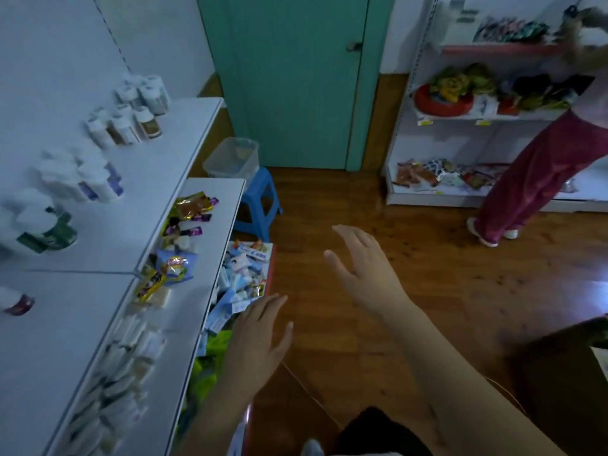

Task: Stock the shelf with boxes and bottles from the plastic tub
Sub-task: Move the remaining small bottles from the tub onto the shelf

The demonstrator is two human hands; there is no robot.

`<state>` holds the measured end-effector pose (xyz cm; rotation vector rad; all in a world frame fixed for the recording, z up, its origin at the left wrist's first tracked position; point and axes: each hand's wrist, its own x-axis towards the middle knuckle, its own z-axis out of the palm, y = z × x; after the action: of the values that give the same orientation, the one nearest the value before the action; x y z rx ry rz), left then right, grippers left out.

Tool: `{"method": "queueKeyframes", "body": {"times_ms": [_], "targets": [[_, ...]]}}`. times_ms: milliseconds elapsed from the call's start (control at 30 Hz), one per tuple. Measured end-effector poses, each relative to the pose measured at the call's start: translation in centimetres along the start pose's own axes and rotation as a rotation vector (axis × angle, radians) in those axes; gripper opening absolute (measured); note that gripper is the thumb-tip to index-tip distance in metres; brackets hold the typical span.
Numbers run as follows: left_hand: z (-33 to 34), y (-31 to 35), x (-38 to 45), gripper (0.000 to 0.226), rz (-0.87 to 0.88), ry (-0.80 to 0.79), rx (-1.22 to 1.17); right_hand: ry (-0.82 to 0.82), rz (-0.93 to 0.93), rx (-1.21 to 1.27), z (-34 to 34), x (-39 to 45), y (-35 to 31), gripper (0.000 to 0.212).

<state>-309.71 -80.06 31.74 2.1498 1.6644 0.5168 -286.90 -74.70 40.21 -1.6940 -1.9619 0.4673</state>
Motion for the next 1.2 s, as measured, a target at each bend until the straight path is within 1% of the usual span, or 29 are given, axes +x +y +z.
{"method": "queueKeyframes", "body": {"times_ms": [167, 367, 500, 667, 900, 1100, 1200], "targets": [[0.3, -1.0, 7.6, 0.063, -0.014, -0.026, -0.001, -0.015, 0.000, 0.019, 0.7, 7.9, 2.6, 0.057], [0.8, -2.3, 20.9, 0.067, -0.075, -0.013, 0.009, -0.024, -0.031, 0.045, 1.7, 21.7, 7.3, 0.058], [0.1, -2.8, 31.3, 0.066, -0.110, 0.010, 0.023, -0.034, -0.051, 0.044, -0.3, 31.8, 11.0, 0.058], [-0.7, -2.3, 43.1, 0.059, -0.158, 0.072, -0.028, -0.073, -0.085, 0.037, -2.8, 43.4, 14.5, 0.057], [-1.2, -3.1, 54.2, 0.063, -0.176, 0.055, -0.051, -0.098, -0.117, 0.049, -2.5, 55.3, 16.8, 0.056], [-1.0, -7.6, 62.7, 0.064, -0.220, 0.036, -0.057, -0.122, -0.121, 0.036, 0.0, 64.7, 17.8, 0.056], [-1.2, -10.7, 68.0, 0.055, -0.231, 0.030, -0.073, -0.118, -0.134, 0.017, 1.9, 70.4, 17.9, 0.057]]}}
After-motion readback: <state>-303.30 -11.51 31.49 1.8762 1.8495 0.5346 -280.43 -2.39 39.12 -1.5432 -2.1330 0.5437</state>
